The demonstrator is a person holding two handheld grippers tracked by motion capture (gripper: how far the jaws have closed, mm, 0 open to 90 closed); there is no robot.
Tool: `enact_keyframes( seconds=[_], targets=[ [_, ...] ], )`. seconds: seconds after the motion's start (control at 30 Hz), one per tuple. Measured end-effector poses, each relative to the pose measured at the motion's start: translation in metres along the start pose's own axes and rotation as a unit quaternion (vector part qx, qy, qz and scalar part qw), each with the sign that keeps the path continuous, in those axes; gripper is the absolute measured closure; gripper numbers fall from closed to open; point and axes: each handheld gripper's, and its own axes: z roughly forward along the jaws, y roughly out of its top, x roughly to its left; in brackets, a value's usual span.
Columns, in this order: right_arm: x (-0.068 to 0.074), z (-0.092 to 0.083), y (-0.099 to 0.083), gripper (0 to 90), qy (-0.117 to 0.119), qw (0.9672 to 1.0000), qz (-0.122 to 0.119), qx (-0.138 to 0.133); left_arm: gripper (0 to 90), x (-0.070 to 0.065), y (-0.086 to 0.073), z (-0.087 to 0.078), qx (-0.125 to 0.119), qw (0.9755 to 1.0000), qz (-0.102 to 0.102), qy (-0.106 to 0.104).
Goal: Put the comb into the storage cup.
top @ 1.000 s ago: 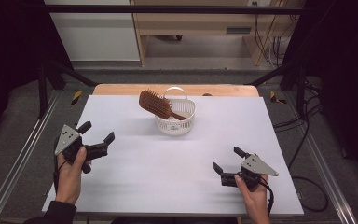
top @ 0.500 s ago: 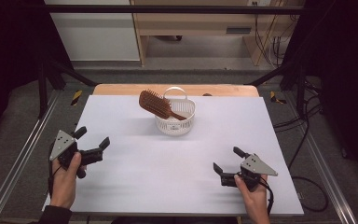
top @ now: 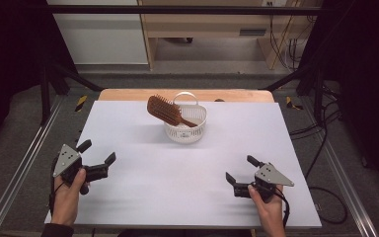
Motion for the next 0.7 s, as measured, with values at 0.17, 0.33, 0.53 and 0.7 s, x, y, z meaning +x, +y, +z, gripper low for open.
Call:
enact_keyframes(
  seconds=[0.17, 0.33, 0.53, 0.7],
  targets=[
    [0.000, 0.000, 0.000, 2.5, -0.001, 1.0000, -0.001, -0.001, 0.9, 0.002, -0.008, -0.003, 0.003, 1.0000, 0.000, 0.005],
    [0.000, 0.000, 0.000, 2.5, -0.001, 1.0000, 0.000, -0.001, 1.0, 0.005, -0.012, -0.009, 0.001, 0.9999, -0.004, 0.011],
    [0.000, 0.000, 0.000, 2.5, -0.001, 1.0000, -0.001, 0.000, 1.0, 0.006, -0.016, -0.015, -0.002, 0.9999, -0.004, 0.016],
    [0.000, -0.001, 0.000, 2.5, -0.001, 1.0000, -0.002, -0.001, 1.0, 0.006, -0.018, -0.020, -0.007, 0.9998, -0.005, 0.019]
  ],
)
